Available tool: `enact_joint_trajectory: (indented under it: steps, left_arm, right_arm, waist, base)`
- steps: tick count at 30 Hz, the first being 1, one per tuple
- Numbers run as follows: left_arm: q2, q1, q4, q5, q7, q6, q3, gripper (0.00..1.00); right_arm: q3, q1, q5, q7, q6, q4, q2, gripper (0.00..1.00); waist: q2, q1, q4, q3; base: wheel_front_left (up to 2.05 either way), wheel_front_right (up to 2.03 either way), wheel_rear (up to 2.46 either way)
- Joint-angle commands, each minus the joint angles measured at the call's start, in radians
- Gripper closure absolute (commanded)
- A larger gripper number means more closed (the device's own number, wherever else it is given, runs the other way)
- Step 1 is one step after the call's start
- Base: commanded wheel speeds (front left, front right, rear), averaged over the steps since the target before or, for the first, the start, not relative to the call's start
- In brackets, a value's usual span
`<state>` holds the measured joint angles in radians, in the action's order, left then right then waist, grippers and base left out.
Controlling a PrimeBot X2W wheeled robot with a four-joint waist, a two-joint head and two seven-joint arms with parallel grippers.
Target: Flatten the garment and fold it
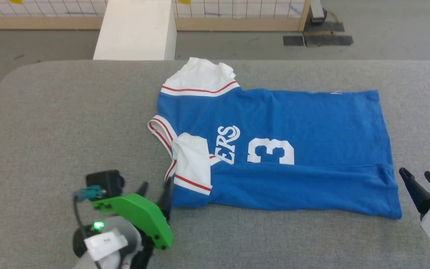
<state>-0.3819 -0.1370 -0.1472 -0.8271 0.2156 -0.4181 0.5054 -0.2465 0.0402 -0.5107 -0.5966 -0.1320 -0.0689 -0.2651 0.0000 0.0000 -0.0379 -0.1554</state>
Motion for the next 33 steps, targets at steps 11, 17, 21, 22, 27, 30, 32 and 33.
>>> enact_joint_trajectory:
  steps: [11, 17, 21, 22, 27, 30, 32, 33]
  left_arm:
    - [0.066, -0.111, 0.210, 0.045, 0.125, -0.068, 0.097, 0.00]
    - [0.084, -0.122, 0.326, 0.024, 0.157, -0.057, 0.110, 0.40]
    - [0.100, -0.096, 0.341, 0.000, 0.121, -0.036, 0.093, 1.00]
    - [0.104, -0.089, 0.334, -0.007, 0.099, -0.032, 0.080, 1.00]
    - [0.103, -0.055, 0.256, -0.022, 0.020, -0.030, 0.027, 1.00]
    - [0.092, -0.037, 0.188, -0.013, -0.002, -0.043, 0.017, 1.00]
    - [0.085, -0.028, 0.149, -0.006, -0.007, -0.051, 0.017, 1.00]
    - [0.083, -0.025, 0.133, -0.003, -0.006, -0.056, 0.019, 1.00]
  right_arm:
    - [-0.037, -0.037, 0.027, -0.035, 0.001, -0.086, 0.058, 0.00]
    - [-0.030, -0.042, 0.032, -0.035, 0.001, -0.090, 0.054, 0.00]
    - [0.008, -0.066, 0.111, -0.050, 0.001, -0.093, 0.009, 0.00]
    - [0.022, -0.071, 0.135, -0.058, 0.001, -0.092, -0.001, 0.00]
    - [0.078, -0.054, 0.215, -0.100, 0.001, -0.062, -0.012, 0.00]
    - [0.100, -0.023, 0.276, -0.116, 0.001, -0.018, -0.014, 0.00]
    - [0.106, -0.002, 0.305, -0.114, 0.001, 0.019, -0.007, 0.00]
    - [0.108, 0.007, 0.313, -0.110, 0.001, 0.035, -0.003, 0.00]
  waist:
    - [0.0000, 0.0000, 0.038, -0.026]
    - [0.0000, 0.0000, 0.060, -0.042]
    - [0.0000, 0.0000, 0.064, -0.048]
    - [0.0000, 0.0000, 0.064, -0.050]
    - [0.0000, 0.0000, 0.055, -0.060]
    - [0.0000, 0.0000, 0.040, -0.073]
    - [0.0000, 0.0000, 0.029, -0.081]
    - [0.0000, 0.0000, 0.024, -0.085]
  base:
    - [0.00, 0.00, 0.00]
    - [0.00, 0.00, 0.00]
    - [0.00, 0.00, 0.00]
    - [0.00, 0.00, 0.00]
    - [0.00, 0.00, 0.00]
    - [0.00, 0.00, 0.00]
    - [0.00, 0.00, 0.00]
    - [0.00, 0.00, 0.00]
